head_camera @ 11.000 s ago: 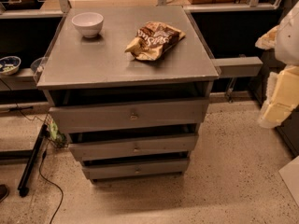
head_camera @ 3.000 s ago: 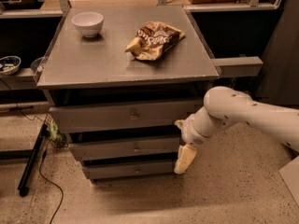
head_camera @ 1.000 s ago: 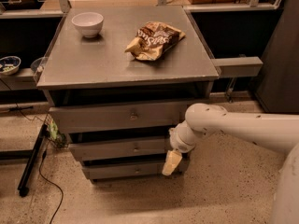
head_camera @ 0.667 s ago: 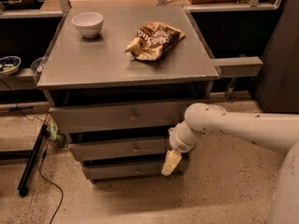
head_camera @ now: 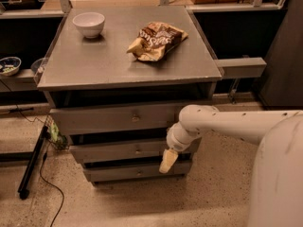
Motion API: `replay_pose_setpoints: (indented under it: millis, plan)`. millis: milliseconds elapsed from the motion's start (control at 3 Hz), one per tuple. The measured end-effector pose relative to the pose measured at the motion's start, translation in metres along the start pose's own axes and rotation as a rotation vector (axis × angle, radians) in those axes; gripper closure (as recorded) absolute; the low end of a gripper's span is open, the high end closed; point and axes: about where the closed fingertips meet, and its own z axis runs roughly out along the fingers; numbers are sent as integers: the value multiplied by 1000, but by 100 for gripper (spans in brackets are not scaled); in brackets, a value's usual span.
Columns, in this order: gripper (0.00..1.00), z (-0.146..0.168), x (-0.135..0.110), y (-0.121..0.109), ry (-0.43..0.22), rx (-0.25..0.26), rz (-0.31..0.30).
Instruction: Open middle drawer
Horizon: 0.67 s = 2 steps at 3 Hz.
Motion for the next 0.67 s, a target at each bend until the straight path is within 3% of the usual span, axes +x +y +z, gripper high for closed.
replay_pose_setpoints:
  millis: [667]
  plan:
    - [0, 12, 10, 2, -24, -10, 20]
